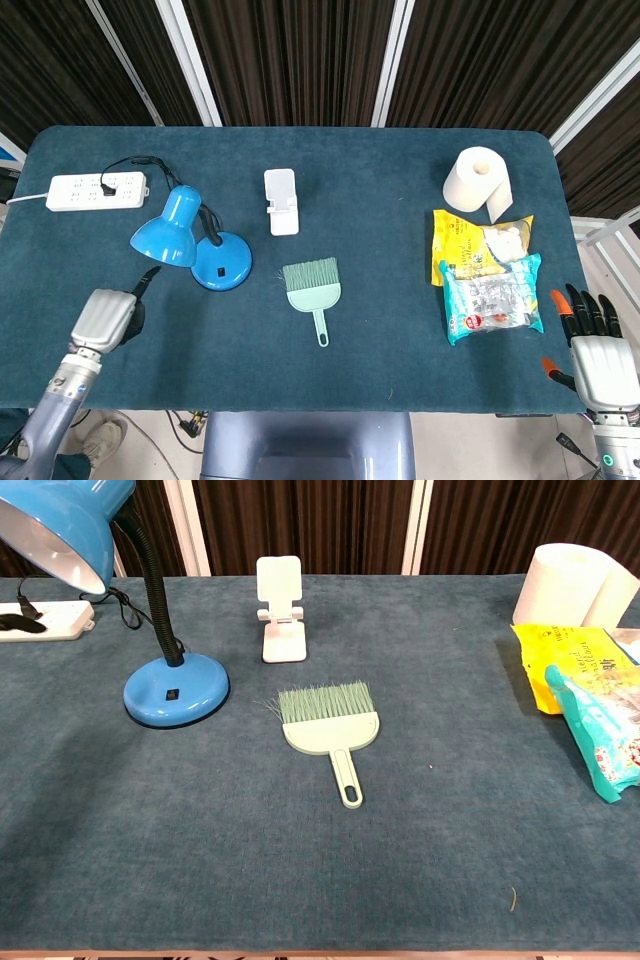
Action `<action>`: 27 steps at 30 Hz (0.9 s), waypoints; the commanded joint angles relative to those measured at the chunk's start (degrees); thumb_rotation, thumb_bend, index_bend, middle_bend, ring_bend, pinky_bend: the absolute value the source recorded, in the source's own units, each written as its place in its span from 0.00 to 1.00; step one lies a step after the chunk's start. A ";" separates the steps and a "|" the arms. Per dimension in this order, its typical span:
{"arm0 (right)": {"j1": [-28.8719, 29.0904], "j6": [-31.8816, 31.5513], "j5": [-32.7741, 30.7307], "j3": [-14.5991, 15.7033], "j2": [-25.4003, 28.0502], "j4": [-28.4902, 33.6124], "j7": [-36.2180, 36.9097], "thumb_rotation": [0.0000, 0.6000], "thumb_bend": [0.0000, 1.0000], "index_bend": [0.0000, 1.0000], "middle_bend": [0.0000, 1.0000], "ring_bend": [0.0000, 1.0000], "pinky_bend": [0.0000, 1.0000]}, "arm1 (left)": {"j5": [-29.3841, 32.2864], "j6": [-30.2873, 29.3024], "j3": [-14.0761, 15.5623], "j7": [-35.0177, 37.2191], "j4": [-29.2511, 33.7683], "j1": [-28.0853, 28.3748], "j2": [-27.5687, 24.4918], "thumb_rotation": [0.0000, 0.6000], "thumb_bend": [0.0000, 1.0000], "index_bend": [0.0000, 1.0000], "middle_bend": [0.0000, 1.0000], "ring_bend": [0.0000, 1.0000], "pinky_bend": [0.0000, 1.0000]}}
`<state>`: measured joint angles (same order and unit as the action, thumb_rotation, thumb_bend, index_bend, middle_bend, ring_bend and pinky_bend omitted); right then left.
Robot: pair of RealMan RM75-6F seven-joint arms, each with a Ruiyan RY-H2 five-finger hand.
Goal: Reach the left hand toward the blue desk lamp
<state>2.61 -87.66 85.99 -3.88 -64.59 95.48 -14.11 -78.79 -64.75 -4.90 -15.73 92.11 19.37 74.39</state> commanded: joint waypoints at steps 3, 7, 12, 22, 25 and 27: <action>0.07 0.09 -0.25 -0.17 -0.14 -0.05 -0.25 1.00 0.25 0.03 0.01 0.05 0.00 | 6.27 4.95 -1.65 -6.39 -0.19 3.90 3.30 1.00 0.73 0.09 0.82 0.69 0.69; 0.19 0.35 -0.75 -0.37 -0.36 -0.25 -0.57 1.00 0.25 0.03 0.01 0.05 0.00 | 12.14 8.66 -2.98 -9.57 -1.78 7.07 6.98 1.00 0.73 0.09 0.82 0.69 0.69; 0.30 0.50 -1.16 -0.58 -0.49 -0.36 -0.71 1.00 0.25 0.03 0.01 0.05 0.00 | 15.95 10.03 -3.43 -11.31 -3.17 9.23 9.55 1.00 0.73 0.09 0.82 0.69 0.69; 0.84 1.17 -1.30 -0.72 -1.22 -0.13 -1.20 1.00 0.25 0.03 0.01 0.05 0.00 | 19.20 10.75 -3.09 -13.11 -4.97 11.88 12.34 1.00 0.73 0.09 0.82 0.68 0.69; 0.94 1.10 -1.80 -1.03 -1.71 0.06 -2.01 1.00 0.25 0.03 0.01 0.05 0.00 | 19.50 10.63 -2.75 -13.27 -5.23 12.25 12.72 1.00 0.73 0.09 0.82 0.68 0.69; 1.00 1.12 -1.94 -1.12 -1.81 0.05 -2.27 1.00 0.25 0.03 0.01 0.05 0.00 | 19.63 10.59 -2.45 -13.39 -5.36 12.42 12.87 1.00 0.73 0.09 0.82 0.69 0.69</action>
<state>3.59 -86.56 84.07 -4.98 -66.37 95.53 -16.35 -59.19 -54.14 -7.39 -29.09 86.78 31.75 87.23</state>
